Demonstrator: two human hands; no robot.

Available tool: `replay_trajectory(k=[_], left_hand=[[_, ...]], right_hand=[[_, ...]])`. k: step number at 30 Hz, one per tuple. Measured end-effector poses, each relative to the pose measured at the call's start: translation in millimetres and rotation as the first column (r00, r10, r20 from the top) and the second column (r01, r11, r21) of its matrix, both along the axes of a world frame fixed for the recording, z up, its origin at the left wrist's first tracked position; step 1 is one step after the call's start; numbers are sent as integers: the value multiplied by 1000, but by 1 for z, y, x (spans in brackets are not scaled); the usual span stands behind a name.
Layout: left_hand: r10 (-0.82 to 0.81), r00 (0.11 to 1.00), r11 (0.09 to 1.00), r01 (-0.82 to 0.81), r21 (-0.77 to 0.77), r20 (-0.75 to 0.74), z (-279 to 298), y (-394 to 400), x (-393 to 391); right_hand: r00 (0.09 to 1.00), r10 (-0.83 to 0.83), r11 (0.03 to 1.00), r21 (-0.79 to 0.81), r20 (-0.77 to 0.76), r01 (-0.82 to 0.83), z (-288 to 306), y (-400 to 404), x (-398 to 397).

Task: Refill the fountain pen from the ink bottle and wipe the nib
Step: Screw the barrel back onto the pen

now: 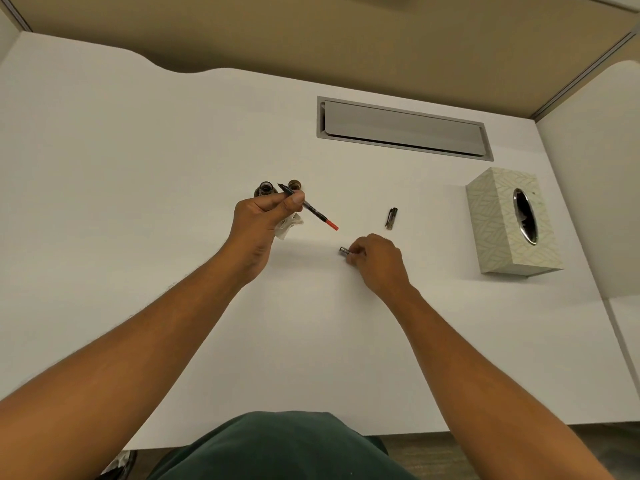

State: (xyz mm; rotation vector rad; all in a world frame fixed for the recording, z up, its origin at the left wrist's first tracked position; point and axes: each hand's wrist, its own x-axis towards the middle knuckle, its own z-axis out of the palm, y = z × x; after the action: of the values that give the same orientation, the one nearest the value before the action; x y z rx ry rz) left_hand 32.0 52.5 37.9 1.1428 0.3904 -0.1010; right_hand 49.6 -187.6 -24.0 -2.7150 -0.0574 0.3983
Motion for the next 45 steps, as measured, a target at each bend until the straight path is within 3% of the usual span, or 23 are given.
replay_trajectory(k=[5, 9, 24, 32, 45], left_hand=[[22, 1000, 1000, -22, 12, 10, 0, 7, -1], [29, 999, 1000, -29, 3, 34, 2, 11, 0], [26, 998, 1000, -25, -10, 56, -2, 9, 2], [-54, 996, 999, 54, 1, 69, -10, 5, -1], [-20, 997, 999, 22, -28, 72, -7, 5, -1]], right_hand=[[984, -177, 872, 469, 34, 141, 38, 17, -19], [972, -224, 795, 589, 67, 142, 61, 28, -31], [959, -235, 805, 585, 156, 102, 76, 40, -27], [959, -190, 803, 595, 212, 28, 87, 60, -28], [966, -203, 763, 644, 159, 55, 86, 73, -31]])
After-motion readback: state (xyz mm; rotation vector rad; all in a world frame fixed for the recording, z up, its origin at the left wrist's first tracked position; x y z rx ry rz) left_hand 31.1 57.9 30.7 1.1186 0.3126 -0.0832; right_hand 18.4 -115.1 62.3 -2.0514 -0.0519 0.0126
